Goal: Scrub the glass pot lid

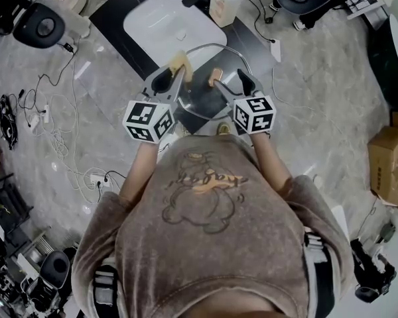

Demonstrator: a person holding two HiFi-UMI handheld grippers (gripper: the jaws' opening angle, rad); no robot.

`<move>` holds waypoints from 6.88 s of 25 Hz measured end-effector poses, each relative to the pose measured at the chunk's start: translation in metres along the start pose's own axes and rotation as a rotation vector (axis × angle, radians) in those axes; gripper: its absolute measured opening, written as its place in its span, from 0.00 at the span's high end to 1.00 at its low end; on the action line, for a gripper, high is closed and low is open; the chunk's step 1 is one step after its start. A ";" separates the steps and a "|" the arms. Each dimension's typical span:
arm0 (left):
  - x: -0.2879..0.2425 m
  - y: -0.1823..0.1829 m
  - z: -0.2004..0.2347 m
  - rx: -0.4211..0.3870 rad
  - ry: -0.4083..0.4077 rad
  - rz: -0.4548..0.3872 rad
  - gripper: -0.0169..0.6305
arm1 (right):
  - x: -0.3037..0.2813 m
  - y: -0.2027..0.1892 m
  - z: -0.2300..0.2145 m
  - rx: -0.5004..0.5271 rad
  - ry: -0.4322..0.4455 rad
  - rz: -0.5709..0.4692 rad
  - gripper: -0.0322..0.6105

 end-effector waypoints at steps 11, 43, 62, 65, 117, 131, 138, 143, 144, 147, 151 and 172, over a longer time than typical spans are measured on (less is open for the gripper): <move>-0.002 -0.002 0.012 0.004 -0.025 0.022 0.87 | -0.043 -0.029 0.005 0.028 -0.042 0.123 0.41; -0.003 -0.004 0.061 0.007 -0.109 0.063 0.87 | -0.106 -0.056 0.014 0.019 -0.351 0.309 0.51; -0.012 -0.004 0.061 0.018 -0.117 0.059 0.87 | -0.096 -0.061 0.015 0.084 -0.271 0.324 0.53; -0.015 -0.005 0.058 0.016 -0.122 0.056 0.87 | -0.098 -0.061 0.015 0.076 -0.277 0.324 0.52; -0.275 -0.122 -0.059 -0.214 -1.250 0.833 0.87 | -0.097 -0.065 0.008 -0.011 -0.340 0.287 0.58; -0.270 -0.131 -0.050 -0.658 -1.197 0.830 0.87 | -0.093 -0.065 0.008 -0.011 -0.342 0.280 0.58; -0.265 -0.121 -0.020 -0.683 -1.077 0.798 0.87 | -0.092 -0.065 0.006 -0.001 -0.324 0.284 0.57; -0.254 -0.116 -0.002 -0.669 -0.976 0.767 0.87 | -0.090 -0.064 0.007 0.007 -0.306 0.295 0.56; -0.252 -0.115 0.002 -0.664 -0.958 0.761 0.87 | -0.091 -0.064 0.007 0.009 -0.303 0.299 0.56; -0.246 -0.115 0.014 -0.655 -0.908 0.745 0.87 | -0.095 -0.063 0.008 0.024 -0.288 0.318 0.56; -0.240 -0.116 0.021 -0.642 -0.874 0.728 0.87 | -0.097 -0.060 0.012 0.056 -0.266 0.354 0.55; -0.203 -0.112 0.053 -0.662 -0.741 0.716 0.87 | -0.091 -0.051 0.015 0.131 -0.178 0.373 0.55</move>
Point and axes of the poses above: the fingertips, and each gripper's own axes: x backward along the fingers, z to its left, y out of its top, the point moved 9 cm from there along x, backward along the fingers, and after that the axes turned 1 degree about -z, right-handed, at the moved point
